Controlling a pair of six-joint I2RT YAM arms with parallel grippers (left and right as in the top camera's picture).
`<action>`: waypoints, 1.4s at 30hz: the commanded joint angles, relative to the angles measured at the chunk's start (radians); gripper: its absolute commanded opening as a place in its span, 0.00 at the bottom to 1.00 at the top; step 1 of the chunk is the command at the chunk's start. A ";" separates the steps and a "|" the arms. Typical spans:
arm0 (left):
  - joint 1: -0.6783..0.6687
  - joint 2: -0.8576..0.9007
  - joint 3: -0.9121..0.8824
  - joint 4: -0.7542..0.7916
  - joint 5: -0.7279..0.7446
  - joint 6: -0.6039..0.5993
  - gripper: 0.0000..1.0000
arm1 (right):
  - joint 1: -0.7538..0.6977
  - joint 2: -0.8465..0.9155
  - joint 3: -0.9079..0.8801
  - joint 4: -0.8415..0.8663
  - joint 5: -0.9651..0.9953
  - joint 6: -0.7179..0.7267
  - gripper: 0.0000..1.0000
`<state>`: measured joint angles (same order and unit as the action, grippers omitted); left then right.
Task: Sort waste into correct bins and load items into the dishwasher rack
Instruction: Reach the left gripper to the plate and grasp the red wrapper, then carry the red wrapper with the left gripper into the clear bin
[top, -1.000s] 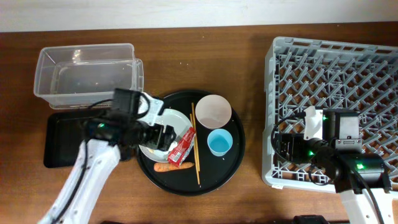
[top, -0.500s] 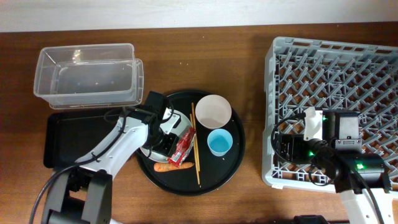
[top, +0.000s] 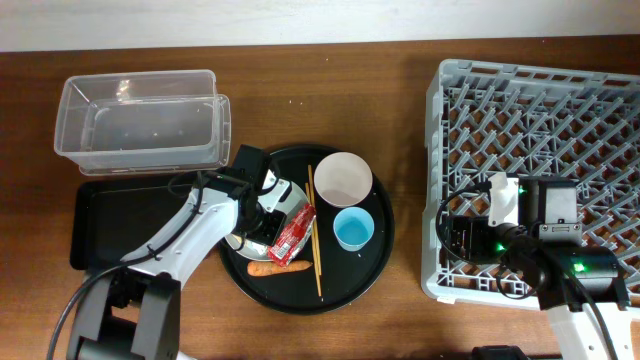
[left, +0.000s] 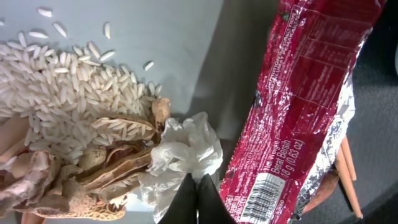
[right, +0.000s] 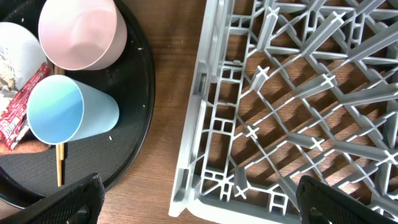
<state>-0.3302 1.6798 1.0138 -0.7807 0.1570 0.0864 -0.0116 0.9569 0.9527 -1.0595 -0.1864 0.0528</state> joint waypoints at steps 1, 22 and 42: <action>-0.003 0.007 0.002 0.002 -0.001 0.005 0.00 | -0.002 -0.002 0.019 -0.001 -0.013 0.008 0.98; 0.347 0.094 0.315 0.519 -0.277 0.005 0.35 | -0.002 -0.002 0.019 -0.001 -0.012 0.008 0.98; -0.039 0.176 0.204 -0.170 0.151 0.013 0.61 | -0.002 -0.002 0.019 -0.004 -0.012 0.008 0.98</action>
<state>-0.3649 1.7977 1.2274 -0.9527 0.3073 0.0868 -0.0116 0.9585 0.9539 -1.0630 -0.1864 0.0528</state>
